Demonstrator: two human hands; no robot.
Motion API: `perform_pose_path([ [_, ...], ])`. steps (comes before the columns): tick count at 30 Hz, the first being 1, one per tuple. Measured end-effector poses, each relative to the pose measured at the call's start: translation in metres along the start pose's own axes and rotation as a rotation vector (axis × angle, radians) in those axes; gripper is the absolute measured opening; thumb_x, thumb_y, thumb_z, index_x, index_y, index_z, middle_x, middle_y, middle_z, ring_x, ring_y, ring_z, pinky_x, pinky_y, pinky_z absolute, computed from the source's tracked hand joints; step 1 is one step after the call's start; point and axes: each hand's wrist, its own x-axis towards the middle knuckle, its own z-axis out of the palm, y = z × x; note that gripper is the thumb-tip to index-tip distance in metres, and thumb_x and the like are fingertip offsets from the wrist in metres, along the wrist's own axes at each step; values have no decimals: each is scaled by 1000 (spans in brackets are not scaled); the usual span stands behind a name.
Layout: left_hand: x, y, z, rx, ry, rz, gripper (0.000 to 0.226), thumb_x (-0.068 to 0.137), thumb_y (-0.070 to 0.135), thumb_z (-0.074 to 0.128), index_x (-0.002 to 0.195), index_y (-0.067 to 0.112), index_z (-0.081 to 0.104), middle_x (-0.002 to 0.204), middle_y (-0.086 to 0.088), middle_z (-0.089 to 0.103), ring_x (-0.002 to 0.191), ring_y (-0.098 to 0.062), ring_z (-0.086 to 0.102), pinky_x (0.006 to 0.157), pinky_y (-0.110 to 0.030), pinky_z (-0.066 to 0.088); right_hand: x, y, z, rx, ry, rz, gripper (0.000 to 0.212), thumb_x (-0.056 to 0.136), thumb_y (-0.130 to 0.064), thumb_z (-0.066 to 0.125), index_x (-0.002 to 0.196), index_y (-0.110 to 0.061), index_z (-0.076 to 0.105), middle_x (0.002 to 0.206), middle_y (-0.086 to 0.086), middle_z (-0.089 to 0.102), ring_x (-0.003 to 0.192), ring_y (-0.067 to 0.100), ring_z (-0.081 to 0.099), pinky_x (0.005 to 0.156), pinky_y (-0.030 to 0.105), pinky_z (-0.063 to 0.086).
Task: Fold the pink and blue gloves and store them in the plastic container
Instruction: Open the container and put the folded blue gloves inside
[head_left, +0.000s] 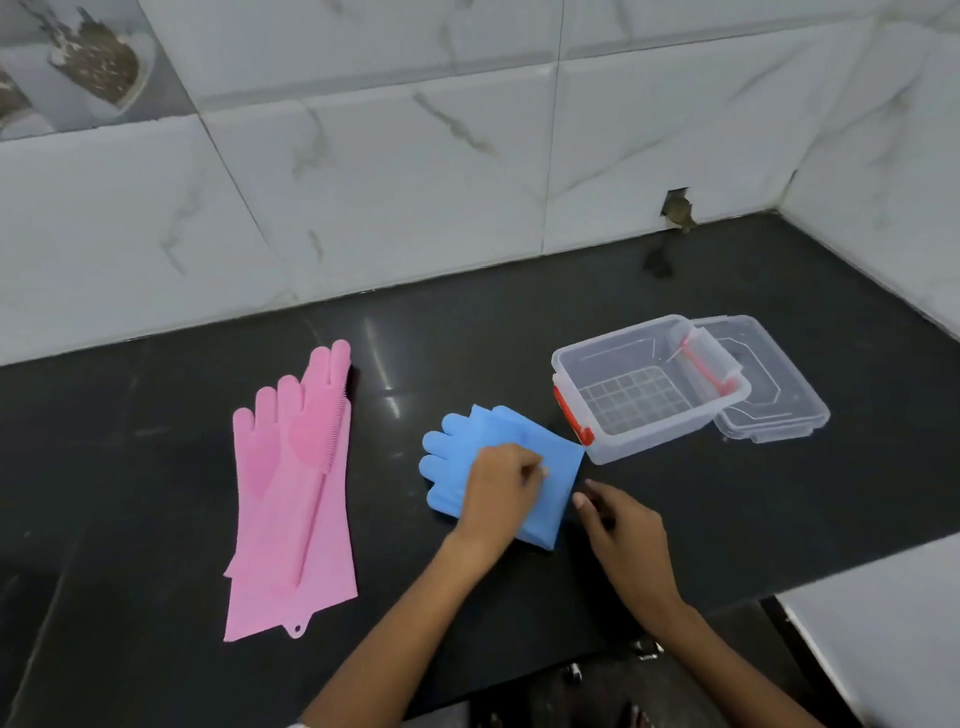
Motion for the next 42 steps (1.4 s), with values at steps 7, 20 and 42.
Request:
perform_pose_path([
  [7, 14, -86, -84, -180, -118, -113, 52, 77, 18, 75, 127, 26, 59, 116, 15, 62, 111, -8, 57, 91, -20, 43, 2, -22, 24, 24, -39, 144, 51, 88, -25, 62, 135, -13, 46, 119, 4, 63, 98, 17, 64, 89, 38, 54],
  [20, 32, -100, -84, -395, -378, -172, 61, 72, 7, 79, 127, 23, 59, 129, 2, 58, 120, -13, 51, 104, -30, 39, 7, -37, 34, -54, -49, 216, 55, 91, -19, 60, 141, -10, 39, 139, 12, 47, 117, 25, 55, 104, 38, 44],
  [42, -11, -65, -139, -531, 69, -365, 55, 61, -5, 82, 111, 11, 68, 96, -2, 66, 85, -13, 61, 73, -20, 51, 53, -85, -8, 145, -162, -130, 49, 77, -5, 73, 124, -10, 59, 116, 6, 64, 86, 13, 60, 77, 7, 45],
])
